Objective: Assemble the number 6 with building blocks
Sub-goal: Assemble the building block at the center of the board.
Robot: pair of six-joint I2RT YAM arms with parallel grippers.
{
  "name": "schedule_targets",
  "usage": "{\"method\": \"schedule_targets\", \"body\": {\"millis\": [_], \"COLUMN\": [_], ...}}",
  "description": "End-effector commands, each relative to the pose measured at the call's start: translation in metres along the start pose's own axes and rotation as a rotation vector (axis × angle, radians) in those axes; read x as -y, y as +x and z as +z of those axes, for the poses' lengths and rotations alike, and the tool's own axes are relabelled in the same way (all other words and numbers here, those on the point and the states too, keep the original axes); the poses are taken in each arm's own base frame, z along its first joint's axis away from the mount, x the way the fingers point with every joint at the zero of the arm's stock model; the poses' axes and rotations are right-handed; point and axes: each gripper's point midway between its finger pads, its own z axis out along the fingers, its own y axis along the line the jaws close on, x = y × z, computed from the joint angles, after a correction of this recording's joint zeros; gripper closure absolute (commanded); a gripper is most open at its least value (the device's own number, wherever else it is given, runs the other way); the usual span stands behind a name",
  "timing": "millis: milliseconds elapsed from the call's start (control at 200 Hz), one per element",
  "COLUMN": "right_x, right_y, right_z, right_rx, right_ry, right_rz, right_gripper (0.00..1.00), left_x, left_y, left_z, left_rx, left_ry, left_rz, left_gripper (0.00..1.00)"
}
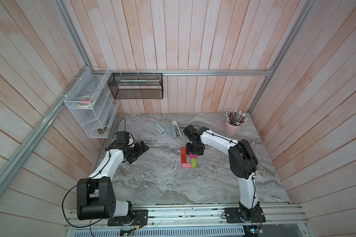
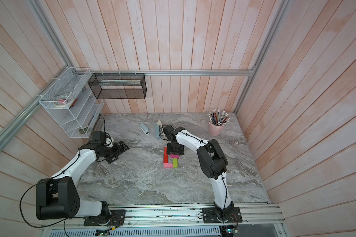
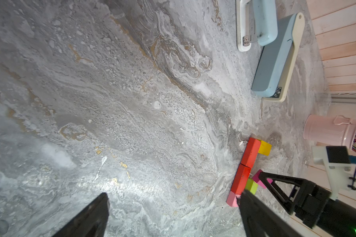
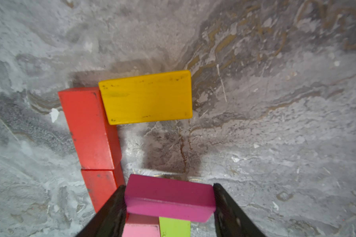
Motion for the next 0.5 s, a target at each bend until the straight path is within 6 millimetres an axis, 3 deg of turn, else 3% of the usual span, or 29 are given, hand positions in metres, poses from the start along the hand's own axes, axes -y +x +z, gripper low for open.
{"method": "schedule_targets", "body": {"millis": [0,495], "right_x": [0.0051,0.0102], "right_y": [0.0054,0.0060], "right_z": [0.0154,0.0231], "right_rx": [-0.036,-0.048], "right_ry": [0.019,0.025], "right_rz": [-0.005,0.008], "right_gripper": [0.35,0.34], "left_x": [0.0006,0.0017], "left_y": [-0.0042,-0.0052], "left_z": [-0.0080,-0.0088], "left_rx": [0.025,0.027], "left_ry": [-0.011,-0.010], "left_rz": [-0.002,-0.005], "left_gripper": [0.00,0.00]}}
